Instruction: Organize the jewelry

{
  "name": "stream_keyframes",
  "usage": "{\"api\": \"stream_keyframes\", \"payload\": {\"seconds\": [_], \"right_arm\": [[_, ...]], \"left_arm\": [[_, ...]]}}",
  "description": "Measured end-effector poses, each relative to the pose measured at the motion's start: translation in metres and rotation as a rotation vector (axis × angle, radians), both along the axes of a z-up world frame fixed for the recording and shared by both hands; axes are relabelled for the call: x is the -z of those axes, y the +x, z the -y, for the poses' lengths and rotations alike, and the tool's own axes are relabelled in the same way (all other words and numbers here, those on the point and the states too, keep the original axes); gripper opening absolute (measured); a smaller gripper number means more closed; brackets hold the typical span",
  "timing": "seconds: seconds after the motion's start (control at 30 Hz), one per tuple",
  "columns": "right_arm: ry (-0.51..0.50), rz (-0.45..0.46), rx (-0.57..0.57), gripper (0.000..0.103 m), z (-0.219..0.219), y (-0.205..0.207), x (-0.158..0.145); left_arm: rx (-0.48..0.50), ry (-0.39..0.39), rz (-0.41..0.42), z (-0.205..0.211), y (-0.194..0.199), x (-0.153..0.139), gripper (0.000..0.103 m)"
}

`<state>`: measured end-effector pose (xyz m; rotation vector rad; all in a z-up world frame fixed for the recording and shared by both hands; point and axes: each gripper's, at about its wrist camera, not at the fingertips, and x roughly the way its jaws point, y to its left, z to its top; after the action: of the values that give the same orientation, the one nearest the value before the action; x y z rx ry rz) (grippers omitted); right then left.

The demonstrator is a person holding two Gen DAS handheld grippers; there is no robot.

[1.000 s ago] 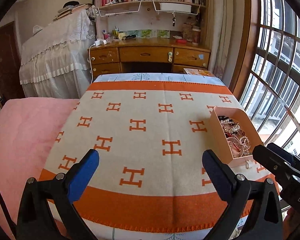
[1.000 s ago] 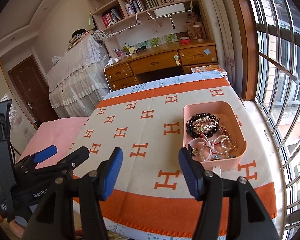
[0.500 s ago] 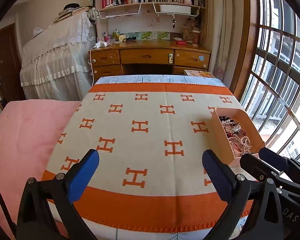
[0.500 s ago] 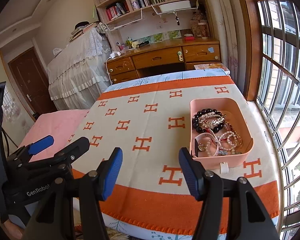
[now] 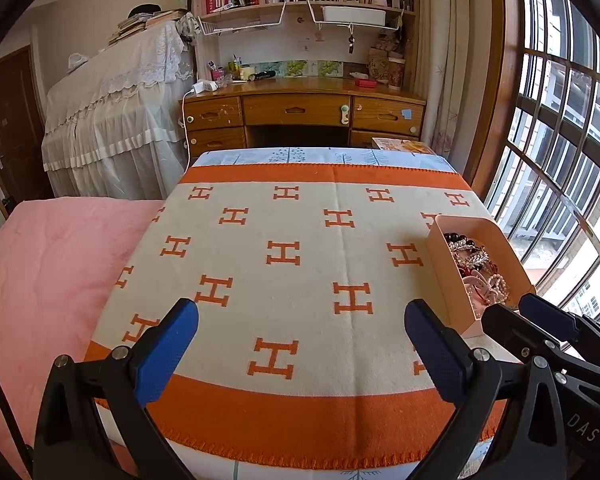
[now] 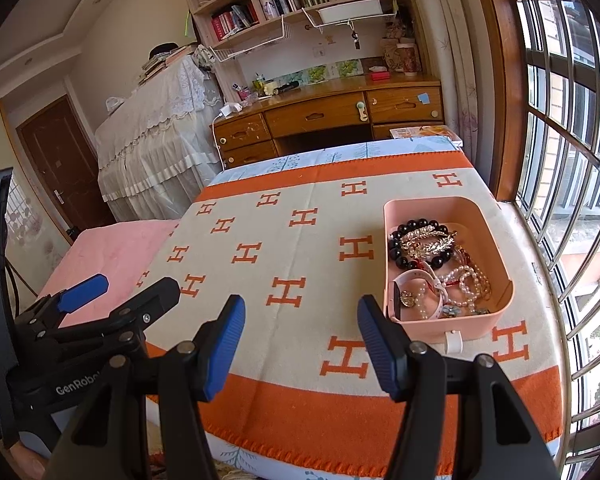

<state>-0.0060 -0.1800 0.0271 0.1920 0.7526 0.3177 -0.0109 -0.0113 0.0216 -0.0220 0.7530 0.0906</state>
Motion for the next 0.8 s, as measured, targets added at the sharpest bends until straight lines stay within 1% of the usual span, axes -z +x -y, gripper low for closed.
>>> {"api": "stream_keyframes", "payload": {"seconds": [0.3, 0.8], "right_arm": [[0.004, -0.004, 0.001, 0.059, 0.0005, 0.0013, 0.0004], [0.008, -0.006, -0.002, 0.059, -0.0016, 0.0048, 0.0019]], "left_arm": [[0.002, 0.018, -0.002, 0.0035, 0.0038, 0.0001, 0.102], [0.002, 0.018, -0.005, 0.0041, 0.0046, 0.0, 0.102]]}}
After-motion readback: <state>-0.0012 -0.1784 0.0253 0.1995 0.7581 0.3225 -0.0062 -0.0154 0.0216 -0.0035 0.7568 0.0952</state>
